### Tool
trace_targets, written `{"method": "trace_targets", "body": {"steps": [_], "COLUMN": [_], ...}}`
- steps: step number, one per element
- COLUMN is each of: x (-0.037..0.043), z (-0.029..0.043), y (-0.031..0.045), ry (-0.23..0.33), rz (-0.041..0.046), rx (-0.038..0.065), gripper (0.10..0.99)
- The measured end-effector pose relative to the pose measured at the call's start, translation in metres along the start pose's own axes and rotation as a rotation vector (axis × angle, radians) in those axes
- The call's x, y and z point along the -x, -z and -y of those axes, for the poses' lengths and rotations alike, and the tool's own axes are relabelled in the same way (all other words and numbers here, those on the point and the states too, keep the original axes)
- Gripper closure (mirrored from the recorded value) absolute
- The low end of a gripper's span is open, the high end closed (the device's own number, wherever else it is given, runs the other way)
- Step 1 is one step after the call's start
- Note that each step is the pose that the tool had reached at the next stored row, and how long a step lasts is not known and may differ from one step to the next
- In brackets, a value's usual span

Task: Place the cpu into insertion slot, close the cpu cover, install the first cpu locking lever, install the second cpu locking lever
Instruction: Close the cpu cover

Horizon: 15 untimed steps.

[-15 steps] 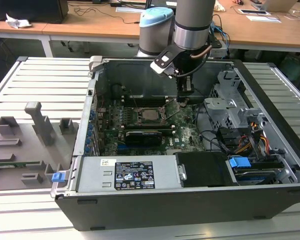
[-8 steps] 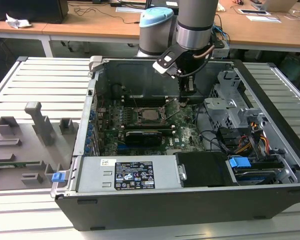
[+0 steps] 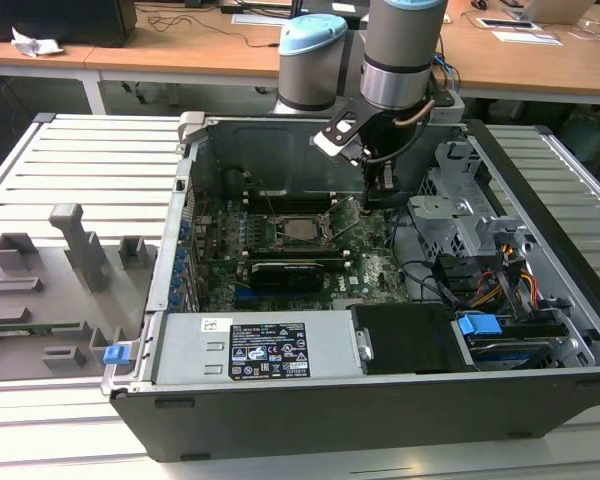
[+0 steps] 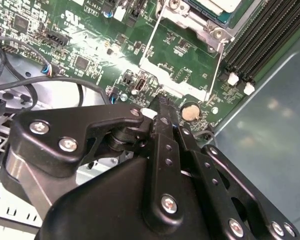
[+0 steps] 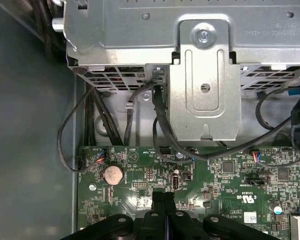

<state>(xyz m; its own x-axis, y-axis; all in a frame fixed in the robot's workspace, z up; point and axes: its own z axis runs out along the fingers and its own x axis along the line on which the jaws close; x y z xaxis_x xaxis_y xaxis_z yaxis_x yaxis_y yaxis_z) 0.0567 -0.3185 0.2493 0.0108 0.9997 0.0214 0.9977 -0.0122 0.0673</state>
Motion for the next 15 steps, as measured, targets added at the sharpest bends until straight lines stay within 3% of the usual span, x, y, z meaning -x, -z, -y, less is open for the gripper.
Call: {"method": "trace_targets", "body": {"steps": [8, 15], "x": [0.0003, 0.0004], "z": [0.0023, 0.0156], "y": [-0.0107, -0.0101], "ry": [0.0, 0.0], "rz": [-0.0002, -0.003], "rx": [0.0, 0.0], "gripper": [0.98, 0.98]}}
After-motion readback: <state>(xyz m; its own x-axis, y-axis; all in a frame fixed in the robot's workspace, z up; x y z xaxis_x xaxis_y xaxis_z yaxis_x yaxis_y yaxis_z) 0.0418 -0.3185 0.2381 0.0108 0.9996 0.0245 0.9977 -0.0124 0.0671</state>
